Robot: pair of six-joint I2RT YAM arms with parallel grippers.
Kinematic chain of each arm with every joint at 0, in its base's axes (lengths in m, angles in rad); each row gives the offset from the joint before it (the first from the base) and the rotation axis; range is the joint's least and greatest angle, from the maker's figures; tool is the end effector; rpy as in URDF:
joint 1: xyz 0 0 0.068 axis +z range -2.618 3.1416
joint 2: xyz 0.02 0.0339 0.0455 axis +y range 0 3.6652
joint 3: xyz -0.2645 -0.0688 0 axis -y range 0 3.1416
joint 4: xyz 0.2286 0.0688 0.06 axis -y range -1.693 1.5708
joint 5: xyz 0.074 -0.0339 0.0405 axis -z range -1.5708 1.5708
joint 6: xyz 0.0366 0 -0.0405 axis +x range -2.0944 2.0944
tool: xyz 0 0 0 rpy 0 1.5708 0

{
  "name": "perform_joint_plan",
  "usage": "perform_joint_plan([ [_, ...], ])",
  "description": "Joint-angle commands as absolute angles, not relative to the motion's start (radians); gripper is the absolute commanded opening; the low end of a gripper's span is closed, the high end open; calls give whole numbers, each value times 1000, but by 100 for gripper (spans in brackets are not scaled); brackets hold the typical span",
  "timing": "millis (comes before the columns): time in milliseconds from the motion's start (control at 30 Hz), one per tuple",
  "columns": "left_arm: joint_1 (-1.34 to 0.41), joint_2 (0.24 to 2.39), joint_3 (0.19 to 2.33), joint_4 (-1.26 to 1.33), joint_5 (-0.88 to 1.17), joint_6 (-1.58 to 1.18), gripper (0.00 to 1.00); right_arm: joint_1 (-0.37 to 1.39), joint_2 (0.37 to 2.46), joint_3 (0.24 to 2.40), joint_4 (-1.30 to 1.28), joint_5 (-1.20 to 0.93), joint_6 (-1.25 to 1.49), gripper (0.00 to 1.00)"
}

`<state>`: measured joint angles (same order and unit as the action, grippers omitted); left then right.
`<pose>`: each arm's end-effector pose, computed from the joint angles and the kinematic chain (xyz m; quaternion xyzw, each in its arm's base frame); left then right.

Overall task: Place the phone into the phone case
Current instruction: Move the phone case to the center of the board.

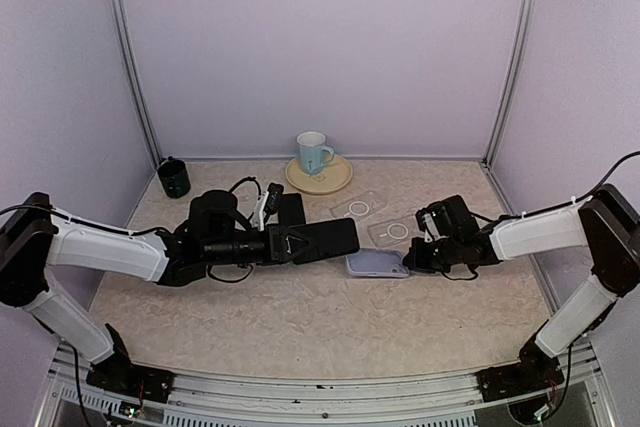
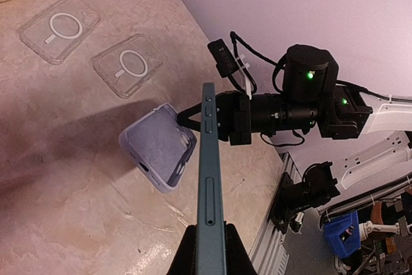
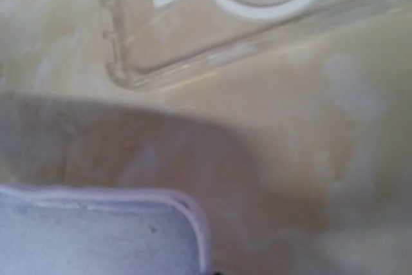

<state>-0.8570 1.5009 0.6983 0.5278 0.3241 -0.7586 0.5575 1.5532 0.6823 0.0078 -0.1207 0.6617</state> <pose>0.1929 -0.2405 0.2251 0.1360 0.7811 -0.5194 0.3187 0.2355 0.1520 0.1579 0.0279 0.9362 0.2444 0.2512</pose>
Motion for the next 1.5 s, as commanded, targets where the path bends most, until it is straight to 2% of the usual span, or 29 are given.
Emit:
perform_joint_plan([
  [0,-873,1511,773,481,266,-777,0,634,1591,739,16,-10,748,0],
  [233,-877,1483,756,484,226,-775,0,721,1649,787,14,64,831,3],
  [467,-877,1474,752,468,216,-776,0,788,1742,858,-20,98,866,10],
  [667,-877,1464,742,456,203,-784,0,801,1730,864,-27,88,872,19],
  [767,-879,1463,738,451,200,-800,0,801,1688,861,-41,89,850,29],
  [933,-879,1471,741,441,194,-822,0,781,1609,845,-61,76,786,58],
  [1067,-877,1489,757,415,200,-796,0,729,1555,808,-54,56,722,75],
  [1133,-873,1497,761,422,223,-790,0,704,1527,781,-43,44,694,87],
  [1167,-869,1504,760,428,235,-791,0,696,1511,768,-35,40,684,97],
  [1200,-866,1509,760,435,248,-795,0,691,1492,754,-20,35,670,99],
  [1467,-855,1576,797,438,338,-809,0,668,1381,665,90,2,608,100],
])
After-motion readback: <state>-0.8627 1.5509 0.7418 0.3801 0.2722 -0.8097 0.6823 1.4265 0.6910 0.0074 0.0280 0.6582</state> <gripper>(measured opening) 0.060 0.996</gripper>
